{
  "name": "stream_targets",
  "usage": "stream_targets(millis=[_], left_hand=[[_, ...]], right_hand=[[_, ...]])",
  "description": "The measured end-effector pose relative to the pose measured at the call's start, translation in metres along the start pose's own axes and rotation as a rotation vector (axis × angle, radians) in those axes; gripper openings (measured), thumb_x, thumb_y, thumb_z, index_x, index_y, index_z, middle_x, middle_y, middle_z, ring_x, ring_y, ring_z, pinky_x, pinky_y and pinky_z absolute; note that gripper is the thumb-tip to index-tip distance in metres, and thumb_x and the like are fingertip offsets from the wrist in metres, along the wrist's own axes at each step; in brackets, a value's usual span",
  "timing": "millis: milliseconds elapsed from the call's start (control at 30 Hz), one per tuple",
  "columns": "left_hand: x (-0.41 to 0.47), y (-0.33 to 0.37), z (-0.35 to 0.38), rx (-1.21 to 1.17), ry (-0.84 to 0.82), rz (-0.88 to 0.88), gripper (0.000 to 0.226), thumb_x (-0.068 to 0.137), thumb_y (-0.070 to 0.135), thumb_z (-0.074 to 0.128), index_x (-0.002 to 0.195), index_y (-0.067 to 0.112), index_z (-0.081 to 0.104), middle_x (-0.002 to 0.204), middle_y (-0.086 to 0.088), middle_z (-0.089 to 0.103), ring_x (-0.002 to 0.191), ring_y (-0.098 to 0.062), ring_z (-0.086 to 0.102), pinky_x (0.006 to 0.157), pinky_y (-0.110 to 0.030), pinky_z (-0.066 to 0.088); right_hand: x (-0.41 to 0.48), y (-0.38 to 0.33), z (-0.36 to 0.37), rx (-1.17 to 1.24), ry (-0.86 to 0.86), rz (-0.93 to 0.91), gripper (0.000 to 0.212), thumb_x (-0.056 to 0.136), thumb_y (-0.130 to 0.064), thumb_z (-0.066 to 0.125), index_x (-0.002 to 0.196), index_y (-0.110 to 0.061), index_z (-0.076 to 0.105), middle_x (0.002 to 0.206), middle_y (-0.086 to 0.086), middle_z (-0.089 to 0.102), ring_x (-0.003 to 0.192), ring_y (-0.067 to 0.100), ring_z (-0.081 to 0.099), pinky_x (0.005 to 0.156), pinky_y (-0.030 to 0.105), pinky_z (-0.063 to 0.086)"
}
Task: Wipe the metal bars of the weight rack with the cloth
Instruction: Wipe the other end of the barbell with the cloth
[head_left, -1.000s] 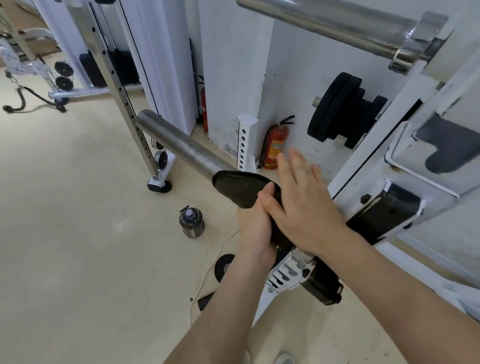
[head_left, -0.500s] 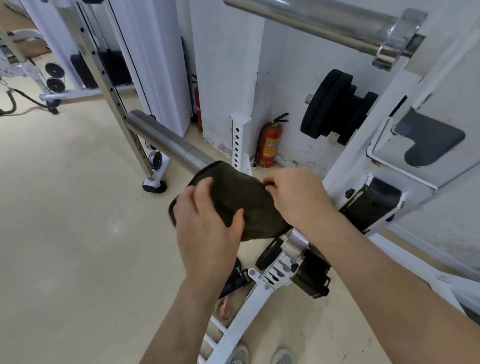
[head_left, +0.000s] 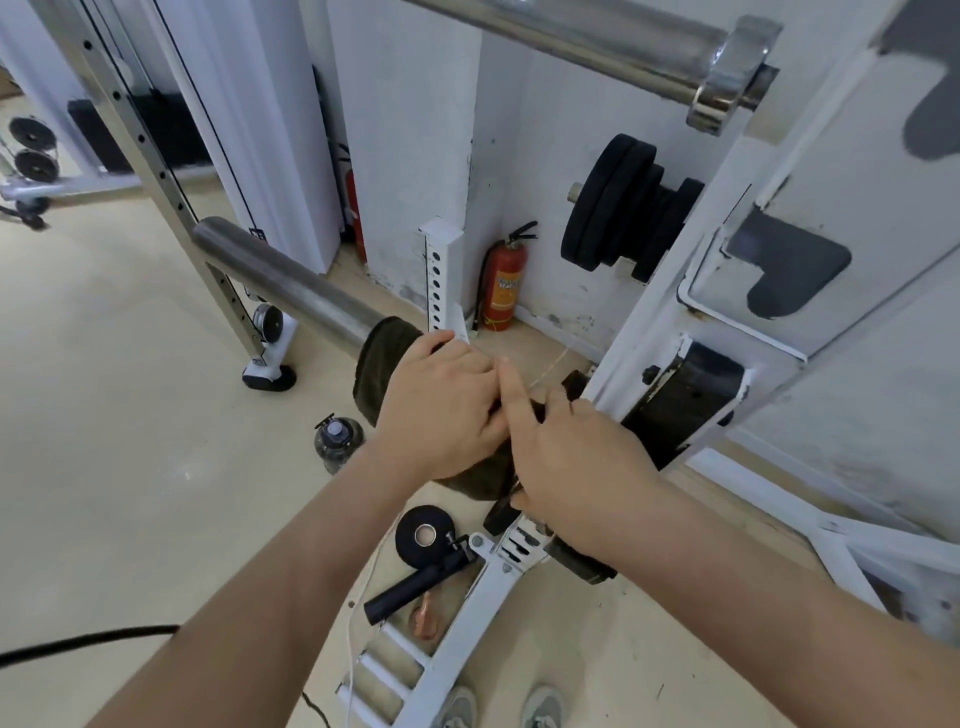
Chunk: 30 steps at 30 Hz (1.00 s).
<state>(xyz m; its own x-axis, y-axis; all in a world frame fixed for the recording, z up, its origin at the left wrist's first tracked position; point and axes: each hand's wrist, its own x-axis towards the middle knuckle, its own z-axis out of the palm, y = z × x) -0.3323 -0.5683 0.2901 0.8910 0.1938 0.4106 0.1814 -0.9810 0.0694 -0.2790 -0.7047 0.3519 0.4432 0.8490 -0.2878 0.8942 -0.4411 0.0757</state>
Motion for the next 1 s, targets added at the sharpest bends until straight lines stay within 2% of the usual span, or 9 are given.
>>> stream_targets(millis=[67,200,300,400,533,733,833,900,1000], left_hand=[[0.001,-0.020,-0.005,-0.007,0.039,-0.063,0.040,0.091,0.037,0.032,0.071,0.022,0.064,0.073,0.004,0.065,0.076,-0.022,0.059,0.093,-0.040,0.039],[0.004,-0.076,-0.016,0.004,0.013,-0.330,0.042,0.091,0.035,0.025,0.071,0.022,0.061,0.076,0.013,0.058,0.082,-0.017,0.054,0.100,-0.041,0.032],[0.004,-0.024,-0.008,-0.003,0.030,-0.290,0.040,0.089,0.034,0.029,0.067,0.022,0.060,0.070,0.010,0.061,0.079,-0.019,0.056,0.097,-0.044,0.032],[-0.010,0.023,0.006,-0.152,0.153,-0.133,0.037,0.094,0.031,0.035,0.078,0.023,0.067,0.083,0.009,0.068,0.085,-0.015,0.059,0.096,-0.042,0.036],[-0.004,-0.044,0.009,-0.095,0.140,-0.079,0.038,0.092,0.031,0.036,0.075,0.019,0.068,0.077,0.006,0.068,0.076,-0.018,0.059,0.085,-0.038,0.039],[0.002,-0.142,0.008,-0.158,0.291,-0.462,0.039,0.088,0.028,0.036,0.075,0.017,0.071,0.090,0.008,0.064,0.096,-0.015,0.056,0.103,-0.047,0.034],[0.008,-0.180,0.012,-0.214,0.359,-0.714,0.039,0.088,0.031,0.040,0.104,0.014,0.071,0.127,-0.002,0.057,0.128,-0.021,0.043,0.113,-0.048,0.025],[0.016,-0.199,0.012,-0.342,0.382,-0.910,0.043,0.093,0.028,0.043,0.130,0.010,0.056,0.151,-0.009,0.035,0.143,-0.025,0.021,0.120,-0.041,0.011],[0.032,-0.219,0.007,-0.609,0.496,-1.175,0.050,0.094,0.026,0.045,0.140,0.007,0.041,0.153,-0.012,0.029,0.141,-0.028,0.025,0.118,-0.040,0.021]], right_hand=[[-0.004,0.004,0.010,0.008,0.045,0.003,0.086,0.100,-0.036,0.044,0.150,-0.012,-0.022,0.145,0.024,0.032,0.125,0.036,0.042,0.096,0.041,0.041],[-0.002,0.003,0.014,-0.005,0.069,0.029,0.087,0.099,-0.033,0.047,0.150,-0.004,-0.018,0.159,0.024,-0.004,0.143,0.035,0.020,0.114,0.039,0.025],[0.004,0.000,0.009,0.042,0.063,0.033,0.105,0.092,-0.036,0.059,0.148,-0.003,-0.023,0.158,0.023,-0.016,0.147,0.034,0.008,0.119,0.040,0.011],[0.007,-0.002,0.011,0.063,0.094,0.063,0.111,0.089,-0.043,0.062,0.148,-0.001,-0.022,0.160,0.023,-0.006,0.144,0.030,0.024,0.116,0.037,0.023],[0.006,0.000,0.016,-0.032,0.126,0.010,0.089,0.096,-0.038,0.051,0.152,-0.003,-0.009,0.154,0.016,0.027,0.133,0.029,0.039,0.109,0.038,0.033],[0.011,-0.003,0.011,-0.024,0.100,0.009,0.082,0.094,-0.055,0.043,0.152,-0.011,0.004,0.135,0.003,0.046,0.122,0.021,0.047,0.101,0.034,0.038],[0.029,-0.007,0.003,0.076,0.116,-0.032,0.059,0.093,-0.063,0.037,0.134,-0.021,0.028,0.119,-0.003,0.053,0.104,0.017,0.055,0.079,0.031,0.045],[0.041,-0.011,0.001,0.140,0.100,-0.035,0.047,0.092,-0.065,0.034,0.117,-0.026,0.031,0.106,-0.006,0.053,0.088,0.016,0.060,0.069,0.030,0.050],[0.047,-0.016,0.001,0.136,0.116,-0.046,0.042,0.092,-0.068,0.027,0.106,-0.028,0.029,0.090,-0.008,0.050,0.066,0.014,0.059,0.059,0.032,0.053]])
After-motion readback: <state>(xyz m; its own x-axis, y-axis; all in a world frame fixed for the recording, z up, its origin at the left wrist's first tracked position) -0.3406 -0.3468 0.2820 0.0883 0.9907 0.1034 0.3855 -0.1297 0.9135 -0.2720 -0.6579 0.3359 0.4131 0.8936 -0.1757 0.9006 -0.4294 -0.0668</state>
